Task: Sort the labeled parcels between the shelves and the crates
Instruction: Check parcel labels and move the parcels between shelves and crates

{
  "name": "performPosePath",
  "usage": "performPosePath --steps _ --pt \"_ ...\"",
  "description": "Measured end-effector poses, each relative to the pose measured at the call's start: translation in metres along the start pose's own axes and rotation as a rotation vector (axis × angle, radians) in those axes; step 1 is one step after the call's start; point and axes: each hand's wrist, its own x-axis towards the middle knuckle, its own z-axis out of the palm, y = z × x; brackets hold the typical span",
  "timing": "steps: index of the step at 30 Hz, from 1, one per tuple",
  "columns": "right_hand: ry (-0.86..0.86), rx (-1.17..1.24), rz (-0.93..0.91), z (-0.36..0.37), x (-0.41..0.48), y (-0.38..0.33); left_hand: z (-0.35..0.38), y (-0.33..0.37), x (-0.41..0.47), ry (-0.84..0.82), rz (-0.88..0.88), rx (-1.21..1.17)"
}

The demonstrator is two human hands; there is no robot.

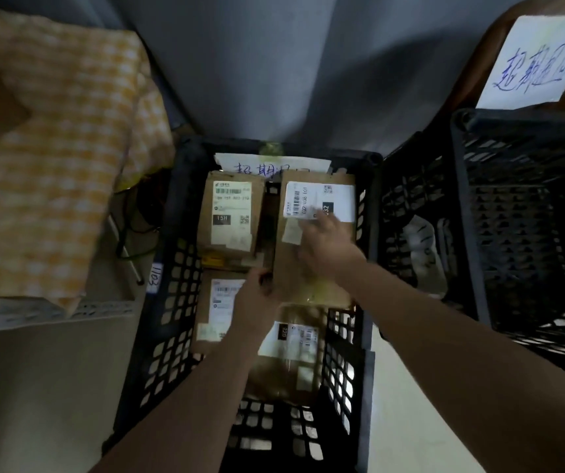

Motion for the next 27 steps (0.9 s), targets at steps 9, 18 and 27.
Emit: performPosePath --steps 9,18,27 --pt "0.064 -0.362 0.148 0.043 -0.019 0.007 0.002 0.004 0.042 -0.192 0.079 0.177" --pt "0.174 -0.434 0.094 0.053 -0.027 0.025 0.017 0.008 0.061 -0.153 0.241 0.157" --pt "0.184 -0.414 0.098 0.053 -0.032 0.023 0.014 0.023 0.068 -0.136 0.209 0.396"
